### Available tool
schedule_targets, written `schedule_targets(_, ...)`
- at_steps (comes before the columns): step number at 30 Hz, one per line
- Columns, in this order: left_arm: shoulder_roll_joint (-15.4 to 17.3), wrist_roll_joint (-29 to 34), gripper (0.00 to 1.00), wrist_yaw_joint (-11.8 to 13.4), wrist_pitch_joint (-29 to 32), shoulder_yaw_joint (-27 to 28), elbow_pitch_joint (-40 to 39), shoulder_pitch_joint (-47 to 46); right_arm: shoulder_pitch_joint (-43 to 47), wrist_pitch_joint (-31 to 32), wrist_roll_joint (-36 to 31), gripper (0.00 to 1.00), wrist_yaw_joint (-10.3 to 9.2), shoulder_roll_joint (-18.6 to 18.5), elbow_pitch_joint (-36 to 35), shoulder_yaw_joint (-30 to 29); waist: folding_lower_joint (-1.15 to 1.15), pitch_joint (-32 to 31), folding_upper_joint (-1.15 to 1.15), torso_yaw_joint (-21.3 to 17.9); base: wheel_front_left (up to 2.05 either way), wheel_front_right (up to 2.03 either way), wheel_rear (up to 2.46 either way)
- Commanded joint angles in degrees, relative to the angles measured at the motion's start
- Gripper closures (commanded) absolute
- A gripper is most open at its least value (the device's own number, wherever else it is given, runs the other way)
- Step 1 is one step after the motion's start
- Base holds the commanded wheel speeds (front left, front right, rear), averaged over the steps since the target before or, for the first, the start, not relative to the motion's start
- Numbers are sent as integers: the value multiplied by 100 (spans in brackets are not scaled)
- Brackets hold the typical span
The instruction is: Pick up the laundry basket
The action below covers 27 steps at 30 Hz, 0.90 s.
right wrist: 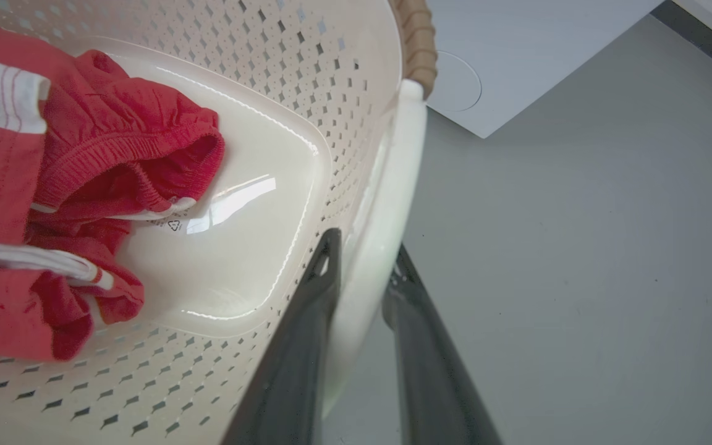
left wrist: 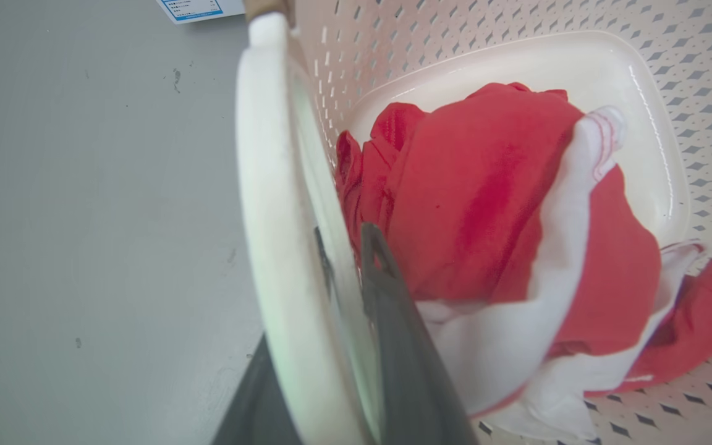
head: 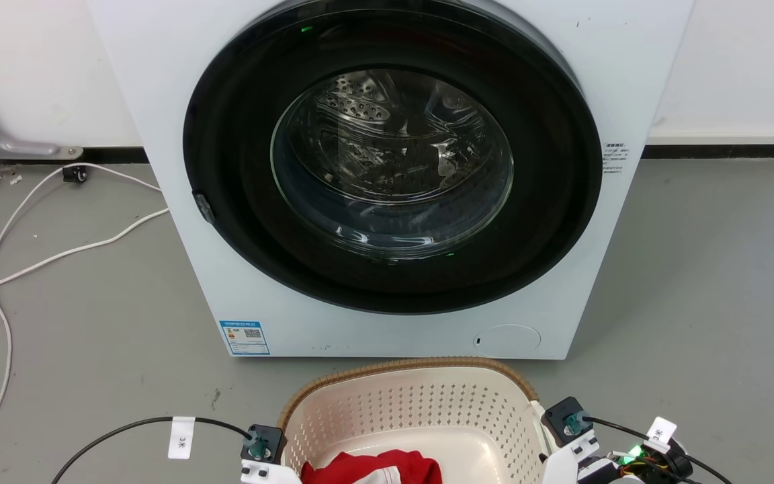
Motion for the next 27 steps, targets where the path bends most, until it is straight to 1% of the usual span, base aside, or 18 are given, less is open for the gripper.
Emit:
schedule_targets(1, -102, 5, 100, -109, -56, -80, -45, 47, -86, -24, -16, 100, 18, 88, -34, 95, 1, 0, -1, -12, 0, 0, 0)
schedule_targets(27, -92, -244, 100, -110, -123, -277, 46, -18, -174, 26, 154, 100, 17, 77, 112, 247, 1, 33, -1, -71, 0, 0, 0)
